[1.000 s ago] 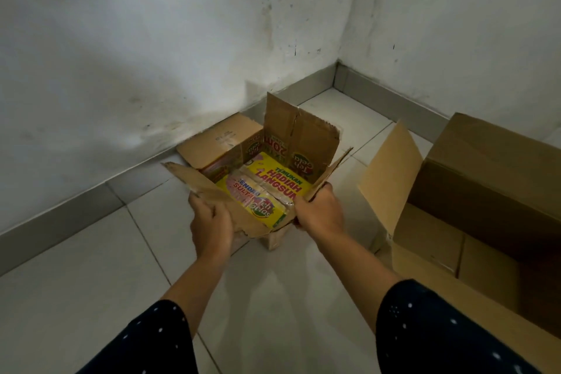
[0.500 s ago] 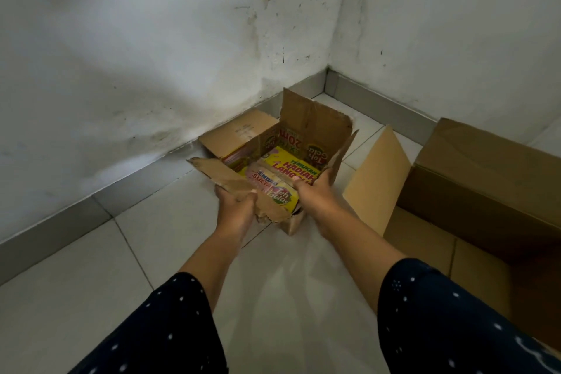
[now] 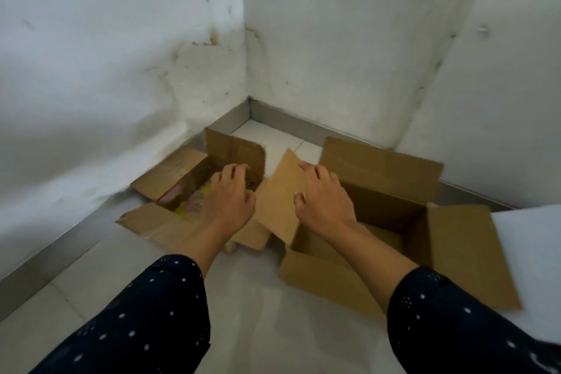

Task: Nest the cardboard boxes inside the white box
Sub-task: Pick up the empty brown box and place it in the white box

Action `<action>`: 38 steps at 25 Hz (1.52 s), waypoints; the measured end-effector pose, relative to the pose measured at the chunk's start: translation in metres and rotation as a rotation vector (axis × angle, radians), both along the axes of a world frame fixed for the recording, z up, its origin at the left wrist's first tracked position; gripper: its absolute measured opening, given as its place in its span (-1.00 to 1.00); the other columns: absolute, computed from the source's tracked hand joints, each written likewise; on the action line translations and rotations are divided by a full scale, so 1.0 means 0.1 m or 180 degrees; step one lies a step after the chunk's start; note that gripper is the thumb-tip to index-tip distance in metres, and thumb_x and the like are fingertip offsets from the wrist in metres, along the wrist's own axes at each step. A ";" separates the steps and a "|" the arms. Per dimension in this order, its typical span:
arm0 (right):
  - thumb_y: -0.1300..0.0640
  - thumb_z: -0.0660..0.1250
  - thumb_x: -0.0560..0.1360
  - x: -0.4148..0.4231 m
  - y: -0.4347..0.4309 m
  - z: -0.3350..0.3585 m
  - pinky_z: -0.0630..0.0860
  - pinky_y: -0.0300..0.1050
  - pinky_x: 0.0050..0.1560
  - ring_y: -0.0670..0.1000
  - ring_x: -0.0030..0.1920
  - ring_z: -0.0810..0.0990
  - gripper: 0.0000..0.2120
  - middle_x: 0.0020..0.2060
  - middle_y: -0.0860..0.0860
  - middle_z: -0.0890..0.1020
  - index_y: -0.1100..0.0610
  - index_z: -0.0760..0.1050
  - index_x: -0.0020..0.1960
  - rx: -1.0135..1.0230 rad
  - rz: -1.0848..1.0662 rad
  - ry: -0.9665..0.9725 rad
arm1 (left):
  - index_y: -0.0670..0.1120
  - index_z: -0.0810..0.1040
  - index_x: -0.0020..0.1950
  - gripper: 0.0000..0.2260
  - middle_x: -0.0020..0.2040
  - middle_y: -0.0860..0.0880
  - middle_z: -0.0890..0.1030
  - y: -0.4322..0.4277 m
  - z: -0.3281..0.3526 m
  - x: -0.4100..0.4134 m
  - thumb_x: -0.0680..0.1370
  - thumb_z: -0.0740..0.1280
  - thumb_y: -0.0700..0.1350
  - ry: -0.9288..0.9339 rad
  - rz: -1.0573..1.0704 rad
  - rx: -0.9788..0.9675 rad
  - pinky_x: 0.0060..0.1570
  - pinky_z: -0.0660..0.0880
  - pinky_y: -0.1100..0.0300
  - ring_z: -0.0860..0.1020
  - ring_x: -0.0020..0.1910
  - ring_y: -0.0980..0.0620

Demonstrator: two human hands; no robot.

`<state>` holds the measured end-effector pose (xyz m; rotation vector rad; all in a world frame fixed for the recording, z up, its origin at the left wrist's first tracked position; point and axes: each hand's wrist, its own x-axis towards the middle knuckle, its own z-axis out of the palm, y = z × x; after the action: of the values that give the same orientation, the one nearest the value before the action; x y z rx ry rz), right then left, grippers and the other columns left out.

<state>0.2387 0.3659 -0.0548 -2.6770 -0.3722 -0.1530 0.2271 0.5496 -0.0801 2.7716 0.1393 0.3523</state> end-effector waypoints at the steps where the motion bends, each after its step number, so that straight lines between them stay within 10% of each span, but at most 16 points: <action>1: 0.00 0.22 0.55 0.00 -0.25 -0.01 0.47 0.04 0.25 0.07 0.32 0.39 -0.45 0.37 0.04 0.39 0.02 0.16 0.49 -0.0184 -0.0150 -0.0015 | -0.08 0.28 0.41 -0.54 0.37 -0.12 0.36 -0.13 0.01 0.05 0.51 0.23 -0.09 0.0105 -0.0169 0.0177 0.13 0.41 0.00 0.35 0.27 -0.17; 12: 0.02 0.28 0.52 -0.34 -2.61 -0.40 0.22 0.22 0.42 0.32 0.49 0.16 -0.31 0.54 0.21 0.10 0.08 0.02 0.54 -0.0998 -0.1966 0.0875 | -0.10 0.00 0.51 -0.36 0.53 -0.24 0.05 -0.99 -0.22 0.36 0.55 0.25 0.02 0.1397 0.0164 0.0384 0.29 0.30 -0.19 0.18 0.42 -0.37; 27: 0.20 0.32 0.55 -0.42 -2.60 -0.37 0.48 -0.14 -0.22 0.02 -0.25 0.53 -0.46 0.00 0.13 0.61 0.13 0.17 0.46 -0.0060 -0.1662 0.0504 | -0.18 0.37 0.09 -0.84 -0.05 -0.23 0.54 -1.39 -0.05 0.05 0.53 0.24 -0.31 0.0447 0.0100 0.0202 -0.27 0.35 0.03 0.50 -0.13 -0.19; 38: 0.12 0.28 0.58 -0.83 -2.91 0.81 0.47 -0.11 -0.19 0.10 -0.14 0.60 -0.80 -0.05 0.15 0.64 0.16 0.46 0.17 0.0624 -0.2316 -0.0438 | -0.17 0.46 0.18 -0.76 -0.18 -0.15 0.59 -1.50 1.25 -0.32 0.63 0.16 -0.06 -0.1015 0.0033 -0.0084 -0.32 0.50 0.04 0.58 -0.25 -0.14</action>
<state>0.1560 0.0749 0.0257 -2.4845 0.5653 -0.5551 0.1948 0.3991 0.0451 2.6474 0.0785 0.7810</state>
